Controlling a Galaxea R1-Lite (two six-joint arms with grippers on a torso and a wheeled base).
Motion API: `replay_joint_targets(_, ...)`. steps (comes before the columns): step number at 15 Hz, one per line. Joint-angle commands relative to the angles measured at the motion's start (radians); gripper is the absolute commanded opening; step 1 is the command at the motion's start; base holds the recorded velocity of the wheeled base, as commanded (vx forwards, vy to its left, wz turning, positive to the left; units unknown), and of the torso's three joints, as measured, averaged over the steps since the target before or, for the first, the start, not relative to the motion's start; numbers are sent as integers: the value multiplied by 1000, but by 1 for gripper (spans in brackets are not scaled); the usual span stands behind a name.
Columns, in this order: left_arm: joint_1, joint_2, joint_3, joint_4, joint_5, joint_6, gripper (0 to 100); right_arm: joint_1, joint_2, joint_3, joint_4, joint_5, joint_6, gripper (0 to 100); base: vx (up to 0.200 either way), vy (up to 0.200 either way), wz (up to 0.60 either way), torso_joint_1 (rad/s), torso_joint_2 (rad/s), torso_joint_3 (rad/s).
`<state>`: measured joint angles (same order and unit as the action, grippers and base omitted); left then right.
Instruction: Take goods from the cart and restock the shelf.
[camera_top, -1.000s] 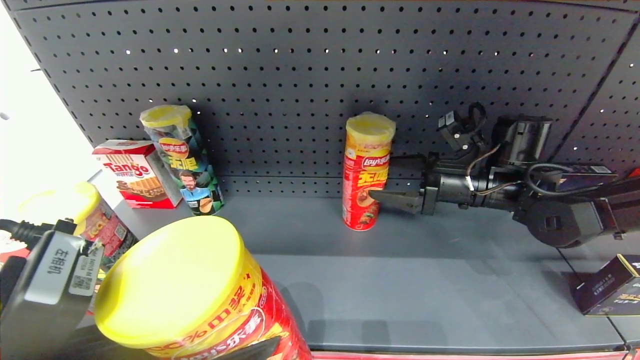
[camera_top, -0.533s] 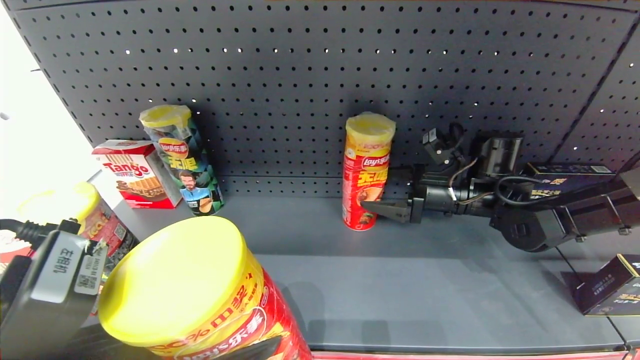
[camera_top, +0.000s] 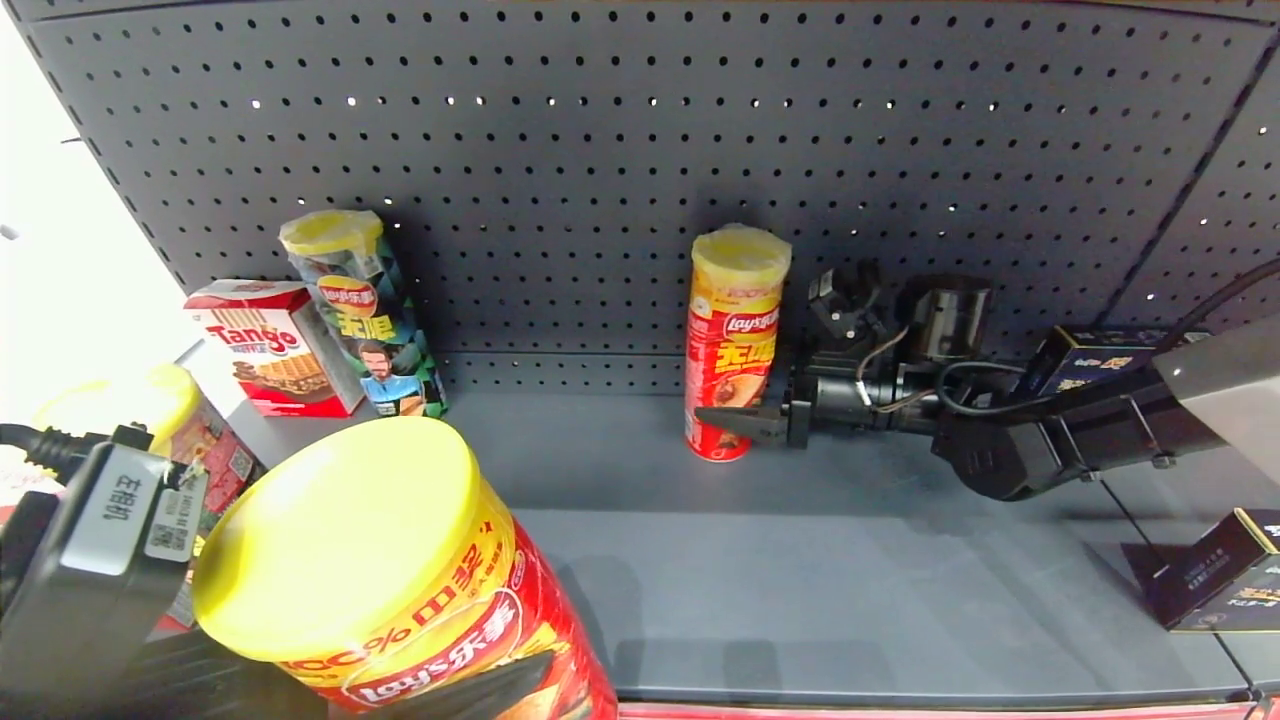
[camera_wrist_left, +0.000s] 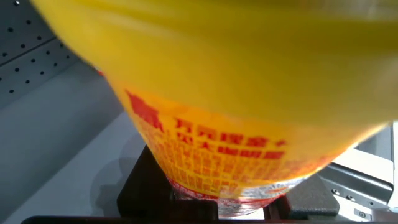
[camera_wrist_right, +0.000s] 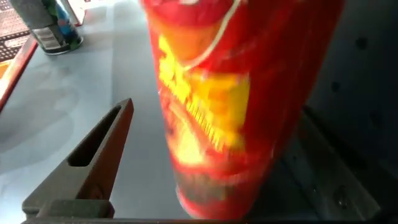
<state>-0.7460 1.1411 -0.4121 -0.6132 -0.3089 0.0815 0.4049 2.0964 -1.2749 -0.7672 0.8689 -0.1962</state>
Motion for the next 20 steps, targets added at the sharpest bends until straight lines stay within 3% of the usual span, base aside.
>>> replay_joint_targets(1, 0, -1, -1, 0, 1, 0, 0, 15, 53, -54, 0, -1, 3, 100, 0, 0, 0, 0, 0, 0)
replay_joint_targets(2, 2, -1, 1, 0, 2, 0, 0, 18, 67, -66, -4, 9, 3, 0, 0, 0, 0, 0, 0, 0)
replay_joint_targets(5, 2, -1, 4, 0, 4, -2, 0, 48, 71, -77, -3, -48, 9, 0, 0, 0, 0, 0, 0, 0)
replay_joint_targets(11, 14, -11, 15, 0, 4, -2, 0, 49, -4, -27, -20, -54, 7, 0, 0, 0, 0, 0, 0, 0)
replay_joint_targets(15, 14, -17, 12, 1, 5, 0, 0, 54, -148, 106, -23, -76, 11, 0, 0, 0, 0, 0, 0, 0)
replay_joint_targets(20, 16, -26, 10, 1, 10, 0, 0, 121, -306, 302, -90, -139, 54, 0, 0, 0, 0, 0, 0, 0)
